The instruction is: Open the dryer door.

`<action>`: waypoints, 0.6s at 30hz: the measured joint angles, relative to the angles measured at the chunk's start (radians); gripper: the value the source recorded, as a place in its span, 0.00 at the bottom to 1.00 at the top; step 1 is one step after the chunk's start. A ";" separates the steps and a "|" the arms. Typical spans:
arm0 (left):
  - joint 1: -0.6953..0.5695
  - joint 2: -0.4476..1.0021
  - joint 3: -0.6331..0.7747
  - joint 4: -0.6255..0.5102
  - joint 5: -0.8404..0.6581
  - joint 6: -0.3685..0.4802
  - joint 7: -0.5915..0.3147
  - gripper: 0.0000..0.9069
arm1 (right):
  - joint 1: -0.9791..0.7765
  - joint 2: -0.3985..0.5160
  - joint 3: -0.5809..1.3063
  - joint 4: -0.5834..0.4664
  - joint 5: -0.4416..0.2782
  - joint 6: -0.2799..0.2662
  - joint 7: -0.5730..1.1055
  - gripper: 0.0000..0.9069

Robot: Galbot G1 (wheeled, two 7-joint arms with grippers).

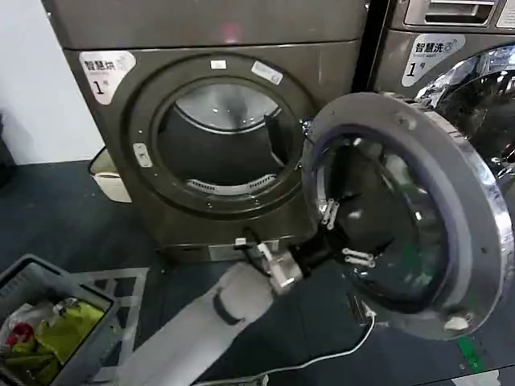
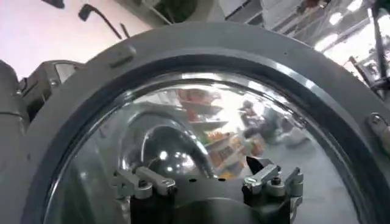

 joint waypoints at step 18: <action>-0.058 -0.221 -0.002 0.245 0.150 -0.049 -0.026 1.00 | -0.038 0.148 0.093 0.127 -0.051 -0.052 0.061 1.00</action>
